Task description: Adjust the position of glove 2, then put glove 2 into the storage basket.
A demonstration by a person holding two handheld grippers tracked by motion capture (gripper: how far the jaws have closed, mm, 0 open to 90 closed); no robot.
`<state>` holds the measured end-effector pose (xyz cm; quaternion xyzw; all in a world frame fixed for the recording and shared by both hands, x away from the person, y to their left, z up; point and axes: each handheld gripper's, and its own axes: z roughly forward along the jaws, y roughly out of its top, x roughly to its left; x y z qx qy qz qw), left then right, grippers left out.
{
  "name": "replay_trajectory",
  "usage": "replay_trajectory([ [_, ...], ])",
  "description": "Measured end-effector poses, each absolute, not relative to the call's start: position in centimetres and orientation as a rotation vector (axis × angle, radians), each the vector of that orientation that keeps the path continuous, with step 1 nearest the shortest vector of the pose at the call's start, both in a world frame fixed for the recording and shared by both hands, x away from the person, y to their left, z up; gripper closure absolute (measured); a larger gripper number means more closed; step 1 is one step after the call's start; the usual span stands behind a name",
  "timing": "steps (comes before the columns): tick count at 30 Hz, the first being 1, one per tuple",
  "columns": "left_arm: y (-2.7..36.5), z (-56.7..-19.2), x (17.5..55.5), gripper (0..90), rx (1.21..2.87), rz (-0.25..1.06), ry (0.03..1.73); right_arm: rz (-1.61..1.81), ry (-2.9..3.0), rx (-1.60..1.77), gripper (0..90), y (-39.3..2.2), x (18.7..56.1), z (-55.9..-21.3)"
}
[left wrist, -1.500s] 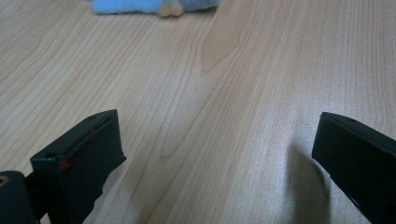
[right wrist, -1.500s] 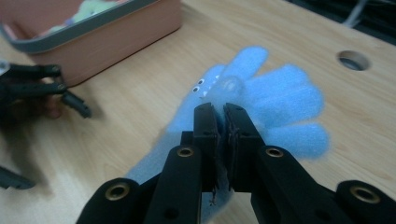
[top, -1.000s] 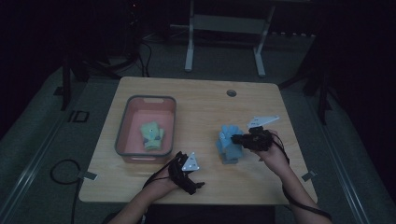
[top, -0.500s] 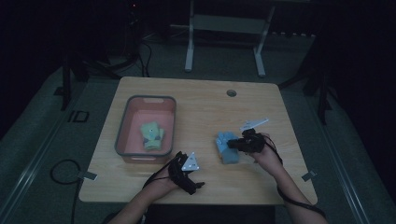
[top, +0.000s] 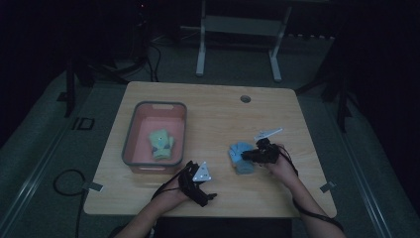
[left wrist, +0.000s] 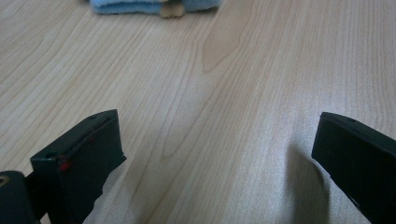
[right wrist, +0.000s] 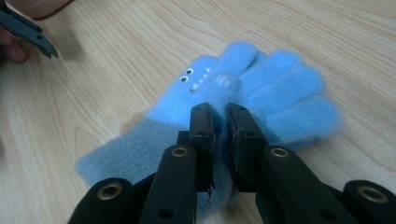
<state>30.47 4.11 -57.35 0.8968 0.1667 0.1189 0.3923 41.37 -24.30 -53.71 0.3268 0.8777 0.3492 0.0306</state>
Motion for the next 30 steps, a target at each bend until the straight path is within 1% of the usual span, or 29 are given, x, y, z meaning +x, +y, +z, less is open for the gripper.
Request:
replay_trajectory([
  [3,4.2,-57.3,30.5,2.1,2.269,0.305,0.426,1.085,2.695,1.016,76.6,-24.4,41.2,-53.6],
  [6,4.1,-57.3,30.5,2.1,2.26,0.3,0.43,1.098,2.678,1.006,68.8,-24.4,40.8,-53.1],
  [8,4.1,-57.2,30.5,2.1,2.255,0.297,0.423,1.11,2.66,0.997,59.8,-24.6,40.5,-52.7],
  [10,4.0,-57.0,30.4,2.1,2.243,0.304,0.429,1.124,2.636,0.988,53.7,-24.8,40.2,-52.2],
  [16,4.1,-56.9,30.4,2.1,2.233,0.295,0.462,1.201,2.577,0.997,26.7,-26.0,39.6,-50.9],
  [20,4.2,-56.8,30.5,2.1,2.222,0.291,0.479,1.199,2.579,0.993,17.7,-26.7,39.4,-50.7],
  [22,4.2,-56.8,30.5,2.1,2.217,0.292,0.483,1.196,2.586,0.972,16.7,-27.0,39.1,-50.7],
  [30,3.7,-56.4,30.3,3.4,2.213,0.301,0.483,1.228,2.518,0.973,18.0,-28.2,38.6,-50.2],
])
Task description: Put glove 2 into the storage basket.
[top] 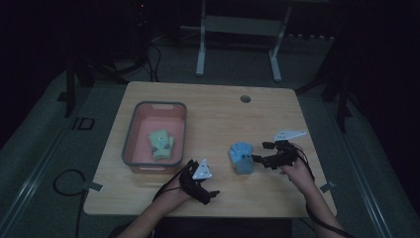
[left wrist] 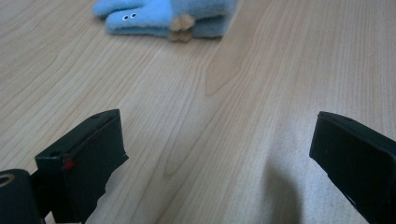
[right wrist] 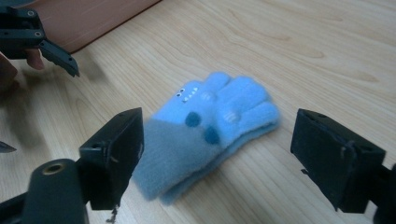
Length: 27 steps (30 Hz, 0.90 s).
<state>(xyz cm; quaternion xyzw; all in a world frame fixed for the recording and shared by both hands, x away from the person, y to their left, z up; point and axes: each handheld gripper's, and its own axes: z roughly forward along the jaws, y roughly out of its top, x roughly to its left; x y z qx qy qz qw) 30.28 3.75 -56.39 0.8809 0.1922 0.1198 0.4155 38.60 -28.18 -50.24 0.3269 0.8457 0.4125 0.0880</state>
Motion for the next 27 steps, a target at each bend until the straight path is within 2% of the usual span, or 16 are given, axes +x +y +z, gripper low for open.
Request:
replay_trajectory([
  [4,3.5,-56.3,30.1,3.3,2.241,0.293,0.481,1.234,2.498,0.951,18.0,-28.6,38.4,-50.0],
  [12,2.3,-55.7,30.1,3.4,2.251,0.186,0.432,1.192,2.492,0.975,14.5,-29.9,38.0,-49.6],
  [23,-0.7,-54.6,30.9,7.0,2.279,0.269,0.293,1.217,2.488,1.03,12.9,-30.1,38.1,-49.8],
  [24,-1.0,-54.4,31.0,7.0,2.266,0.28,0.289,1.216,2.491,1.032,16.4,-30.0,38.2,-50.0],
  [25,-1.4,-54.0,31.2,15.3,2.249,0.321,0.268,1.204,2.504,1.045,27.3,-29.9,38.5,-50.1],
  [27,-2.0,-53.7,31.6,16.4,2.244,0.347,0.247,1.204,2.503,1.053,37.2,-29.8,38.9,-50.1],
])
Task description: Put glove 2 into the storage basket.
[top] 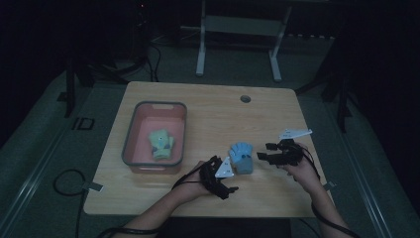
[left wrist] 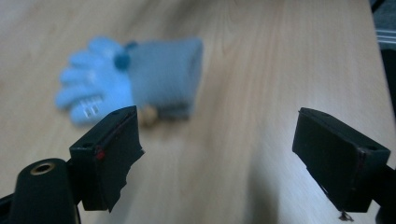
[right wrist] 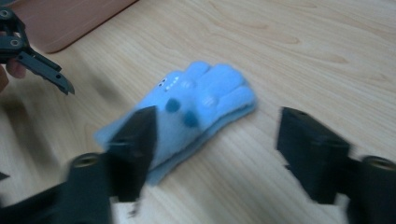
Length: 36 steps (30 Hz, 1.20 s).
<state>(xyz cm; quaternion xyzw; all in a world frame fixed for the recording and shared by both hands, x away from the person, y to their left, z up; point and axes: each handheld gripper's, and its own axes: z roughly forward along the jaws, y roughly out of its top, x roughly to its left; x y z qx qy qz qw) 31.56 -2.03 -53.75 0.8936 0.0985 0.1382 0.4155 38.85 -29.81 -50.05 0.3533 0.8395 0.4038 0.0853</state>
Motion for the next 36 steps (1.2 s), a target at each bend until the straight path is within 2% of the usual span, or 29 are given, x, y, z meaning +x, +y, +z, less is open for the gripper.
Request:
replay_trajectory([
  [3,-2.9,-53.4,32.2,23.3,2.226,0.388,0.213,1.215,2.514,1.072,50.9,-29.5,39.6,-50.1],
  [4,-2.9,-53.4,32.2,24.4,2.226,0.388,0.213,1.215,2.514,1.072,50.9,-29.5,39.6,-50.1],
  [5,-3.3,-53.3,32.4,24.4,2.218,0.404,0.199,1.206,2.521,1.073,50.6,-29.3,39.9,-50.2],
  [6,-3.7,-53.2,32.7,29.4,2.206,0.42,0.175,1.199,2.533,1.08,50.7,-28.8,40.6,-50.5],
  [15,-5.8,-53.8,34.5,36.1,2.281,0.445,0.104,1.174,2.541,1.111,43.4,-27.0,42.9,-51.5],
  [17,-6.4,-54.3,34.9,40.1,2.31,0.461,0.081,1.164,2.544,1.107,41.8,-26.7,43.4,-51.7],
  [20,-6.6,-54.6,35.0,41.8,2.323,0.461,0.077,1.153,2.547,1.125,40.2,-26.6,43.8,-51.8],
  [25,-7.5,-55.6,34.9,43.0,2.386,0.564,0.057,1.154,2.522,1.167,37.9,-27.0,44.0,-52.1],
  [30,-7.9,-55.6,35.3,63.6,2.399,0.582,0.074,1.14,2.546,1.19,37.6,-26.9,44.1,-52.7],
  [33,-7.5,-55.5,35.7,70.0,2.381,0.532,0.097,1.124,2.558,1.19,36.5,-26.5,44.2,-53.1],
  [36,-7.2,-55.4,36.0,71.8,2.388,0.512,0.09,1.113,2.573,1.196,35.7,-26.2,44.5,-53.5],
])
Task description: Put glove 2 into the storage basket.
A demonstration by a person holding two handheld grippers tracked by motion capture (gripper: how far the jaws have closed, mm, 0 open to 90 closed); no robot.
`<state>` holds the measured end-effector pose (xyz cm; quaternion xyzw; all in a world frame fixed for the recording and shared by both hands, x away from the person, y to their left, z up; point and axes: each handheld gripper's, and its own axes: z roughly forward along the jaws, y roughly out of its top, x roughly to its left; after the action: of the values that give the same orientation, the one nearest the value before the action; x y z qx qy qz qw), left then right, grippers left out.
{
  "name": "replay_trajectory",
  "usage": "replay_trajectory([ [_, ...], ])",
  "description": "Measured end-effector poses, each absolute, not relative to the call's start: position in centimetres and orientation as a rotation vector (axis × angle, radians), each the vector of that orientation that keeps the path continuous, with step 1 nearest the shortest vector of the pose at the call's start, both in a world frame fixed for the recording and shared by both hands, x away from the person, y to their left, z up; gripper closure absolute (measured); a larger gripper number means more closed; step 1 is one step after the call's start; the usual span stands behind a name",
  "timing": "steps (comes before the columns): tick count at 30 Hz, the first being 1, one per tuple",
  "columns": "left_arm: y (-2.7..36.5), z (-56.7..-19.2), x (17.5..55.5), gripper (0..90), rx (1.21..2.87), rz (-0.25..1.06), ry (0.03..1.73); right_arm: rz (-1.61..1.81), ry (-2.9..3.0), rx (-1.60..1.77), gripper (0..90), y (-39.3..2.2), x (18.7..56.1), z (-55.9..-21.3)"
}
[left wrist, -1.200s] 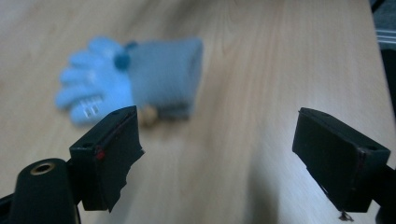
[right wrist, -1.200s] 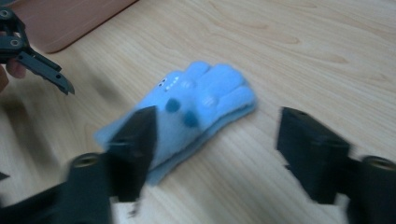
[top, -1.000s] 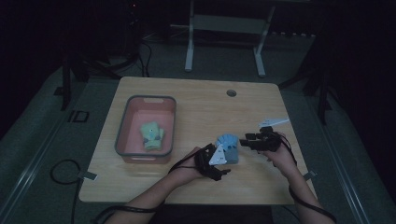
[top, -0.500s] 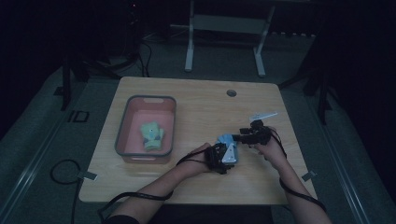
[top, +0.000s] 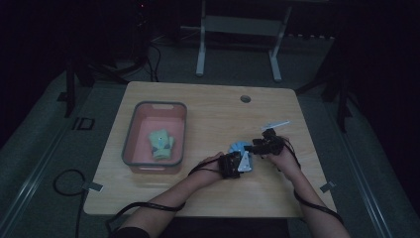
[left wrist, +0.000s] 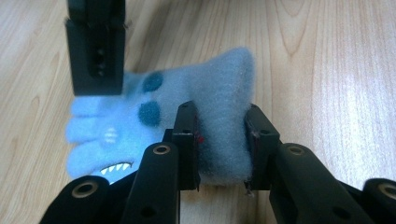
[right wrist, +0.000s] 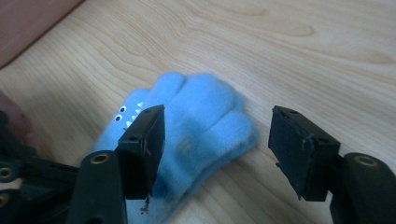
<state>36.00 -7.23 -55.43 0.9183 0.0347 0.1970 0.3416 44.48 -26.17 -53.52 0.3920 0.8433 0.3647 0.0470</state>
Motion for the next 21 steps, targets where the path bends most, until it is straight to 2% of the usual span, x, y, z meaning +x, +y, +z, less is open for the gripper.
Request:
replay_trajectory([
  [8,-7.0,-55.4,36.1,73.1,2.395,0.485,0.095,1.064,2.566,1.196,35.2,-25.6,44.4,-54.8],
  [12,-6.9,-55.3,36.3,73.5,2.4,0.463,0.095,1.057,2.586,1.172,39.4,-25.1,44.1,-54.8],
  [14,-6.9,-55.3,36.5,73.7,2.402,0.452,0.098,1.075,2.602,1.175,45.0,-24.8,44.2,-54.8],
  [19,-6.6,-55.2,36.7,74.3,2.401,0.429,0.111,1.133,2.659,1.124,69.2,-24.4,44.2,-55.1],
  [21,-6.5,-55.1,36.6,74.4,2.411,0.439,0.106,1.123,2.666,1.102,73.4,-24.2,44.0,-55.0],
])
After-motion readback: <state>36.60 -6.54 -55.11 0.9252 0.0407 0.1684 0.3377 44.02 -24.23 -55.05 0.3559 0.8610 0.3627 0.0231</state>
